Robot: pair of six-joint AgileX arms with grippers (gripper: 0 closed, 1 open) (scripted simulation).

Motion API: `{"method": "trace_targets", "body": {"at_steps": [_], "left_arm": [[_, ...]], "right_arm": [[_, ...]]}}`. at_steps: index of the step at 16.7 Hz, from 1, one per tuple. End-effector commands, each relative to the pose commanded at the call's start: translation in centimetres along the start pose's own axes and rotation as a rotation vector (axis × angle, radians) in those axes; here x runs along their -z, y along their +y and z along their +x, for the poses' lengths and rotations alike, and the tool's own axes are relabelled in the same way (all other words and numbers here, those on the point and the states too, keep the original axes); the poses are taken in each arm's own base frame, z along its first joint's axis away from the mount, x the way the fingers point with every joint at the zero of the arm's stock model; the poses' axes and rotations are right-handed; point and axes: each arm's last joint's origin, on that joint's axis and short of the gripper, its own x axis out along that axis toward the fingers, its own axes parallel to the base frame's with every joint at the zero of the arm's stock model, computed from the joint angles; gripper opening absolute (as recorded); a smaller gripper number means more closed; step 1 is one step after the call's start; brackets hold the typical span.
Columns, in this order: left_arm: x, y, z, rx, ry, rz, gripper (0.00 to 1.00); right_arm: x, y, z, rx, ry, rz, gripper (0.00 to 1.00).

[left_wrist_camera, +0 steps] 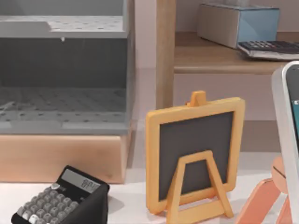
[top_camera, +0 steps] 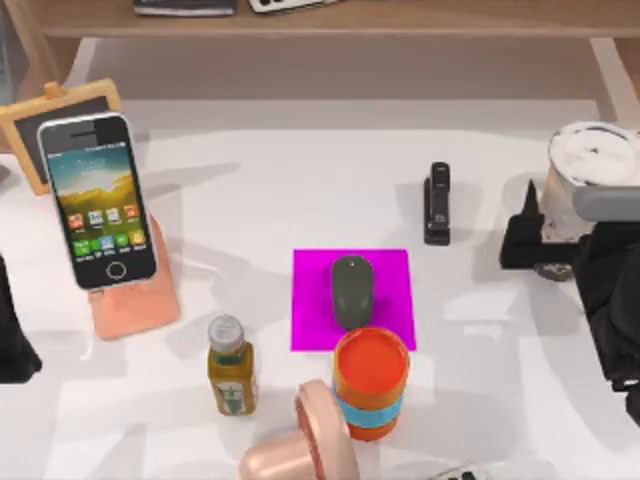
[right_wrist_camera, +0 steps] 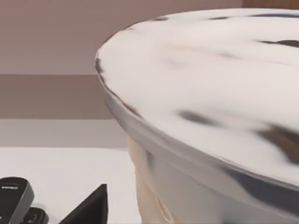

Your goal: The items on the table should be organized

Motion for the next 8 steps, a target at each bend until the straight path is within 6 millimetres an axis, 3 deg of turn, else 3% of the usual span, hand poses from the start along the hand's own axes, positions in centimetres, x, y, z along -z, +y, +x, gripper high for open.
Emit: {"method": "trace_targets", "body": {"at_steps": [1,8], "left_arm": [[0.0,0.0,0.0,0.0,0.0,0.0,1.0],[0.0,0.0,0.0,0.0,0.0,0.0,1.0]], "right_arm": [[0.0,0.0,0.0,0.0,0.0,0.0,1.0],[0.0,0.0,0.0,0.0,0.0,0.0,0.47]]}}
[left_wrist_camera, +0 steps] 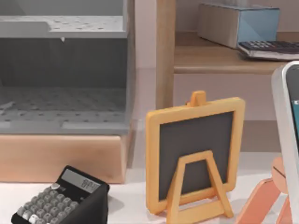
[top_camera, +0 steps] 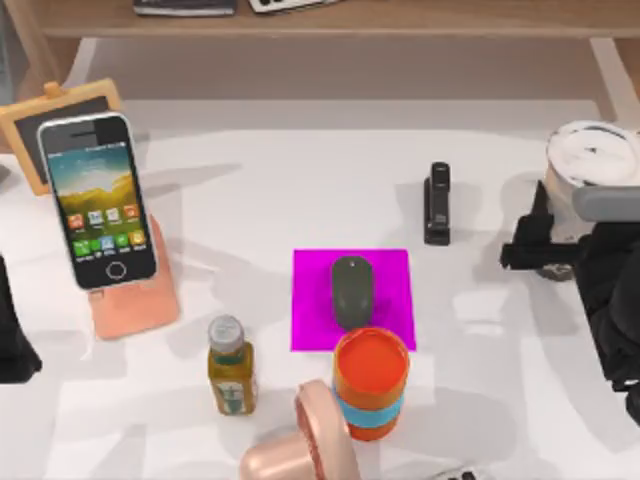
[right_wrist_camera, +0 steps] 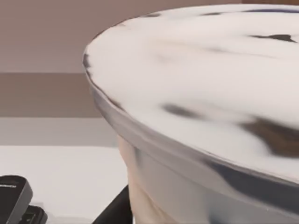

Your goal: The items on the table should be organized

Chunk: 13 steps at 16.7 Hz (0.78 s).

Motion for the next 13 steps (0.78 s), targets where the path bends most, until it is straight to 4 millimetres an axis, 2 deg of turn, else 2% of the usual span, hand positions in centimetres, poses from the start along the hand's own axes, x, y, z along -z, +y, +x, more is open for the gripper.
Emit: {"method": "trace_targets", "body": {"at_steps": [6,13], "left_arm": [[0.0,0.0,0.0,0.0,0.0,0.0,1.0],[0.0,0.0,0.0,0.0,0.0,0.0,1.0]], "right_arm": [[0.0,0.0,0.0,0.0,0.0,0.0,0.02],[0.0,0.0,0.0,0.0,0.0,0.0,0.0]]}}
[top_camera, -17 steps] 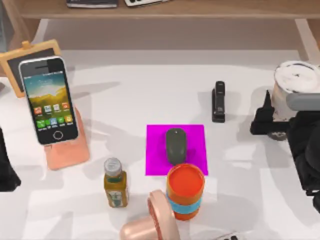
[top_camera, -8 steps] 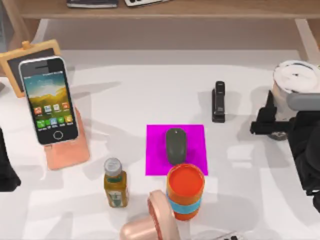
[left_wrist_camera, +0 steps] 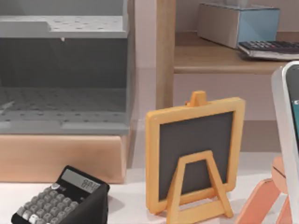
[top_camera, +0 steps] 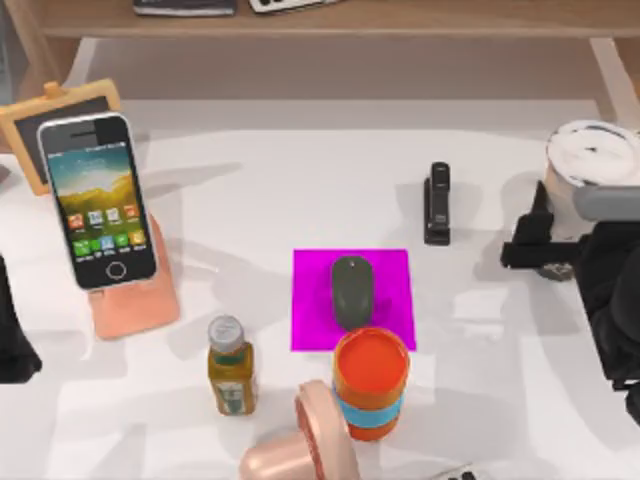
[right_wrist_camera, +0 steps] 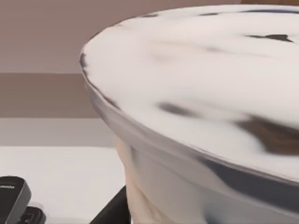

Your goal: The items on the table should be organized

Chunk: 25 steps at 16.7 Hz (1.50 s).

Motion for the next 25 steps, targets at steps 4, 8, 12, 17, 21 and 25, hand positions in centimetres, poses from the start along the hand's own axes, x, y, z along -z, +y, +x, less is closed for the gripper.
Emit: {"method": "trace_targets", "body": {"at_steps": [4,8,12,17,21,25], "left_arm": [[0.0,0.0,0.0,0.0,0.0,0.0,1.0],[0.0,0.0,0.0,0.0,0.0,0.0,1.0],[0.0,0.0,0.0,0.0,0.0,0.0,1.0],[0.0,0.0,0.0,0.0,0.0,0.0,1.0],[0.0,0.0,0.0,0.0,0.0,0.0,1.0],[0.0,0.0,0.0,0.0,0.0,0.0,1.0]], "right_arm": [[-0.3,0.0,0.0,-0.002,-0.001,0.004,0.0],[-1.0,0.0,-0.1,0.0,-0.001,0.002,0.0],[-1.0,0.0,-0.1,-0.001,-0.001,0.003,0.0],[-4.8,1.4,2.2,-0.019,-0.148,0.063,0.0],[-9.1,3.2,5.2,-0.035,-0.238,0.097,0.0],[-13.6,4.8,8.5,-0.042,-0.268,0.107,0.0]]}}
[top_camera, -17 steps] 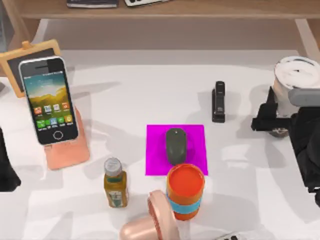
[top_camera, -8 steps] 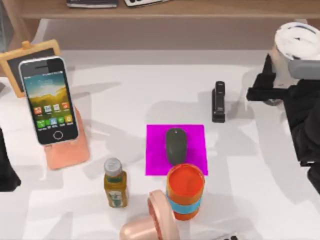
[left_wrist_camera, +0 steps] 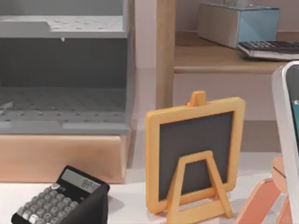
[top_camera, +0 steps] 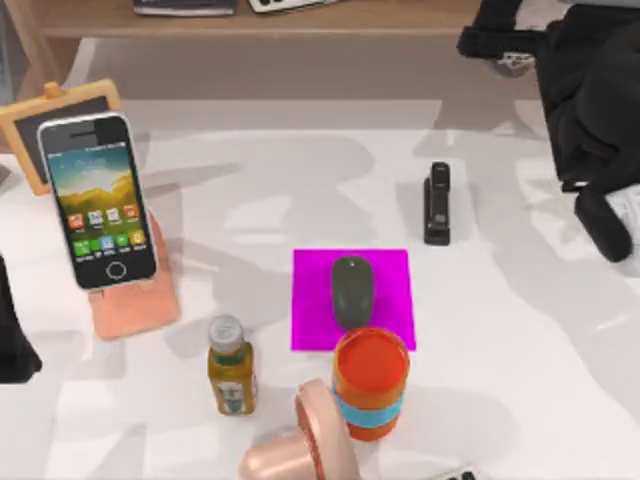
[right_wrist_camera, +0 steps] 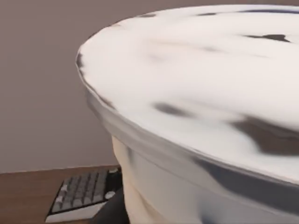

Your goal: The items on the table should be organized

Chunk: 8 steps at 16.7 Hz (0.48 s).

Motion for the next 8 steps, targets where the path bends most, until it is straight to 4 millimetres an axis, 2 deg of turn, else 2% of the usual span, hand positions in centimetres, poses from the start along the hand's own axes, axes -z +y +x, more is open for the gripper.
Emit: {"method": "trace_targets", "body": {"at_steps": [3,8], "left_arm": [[0.0,0.0,0.0,0.0,0.0,0.0,1.0],[0.0,0.0,0.0,0.0,0.0,0.0,1.0]], "right_arm": [[-1.8,1.0,3.0,0.003,0.027,-0.013,0.0],[-3.1,1.8,7.2,0.021,0.127,-0.054,0.0]]}}
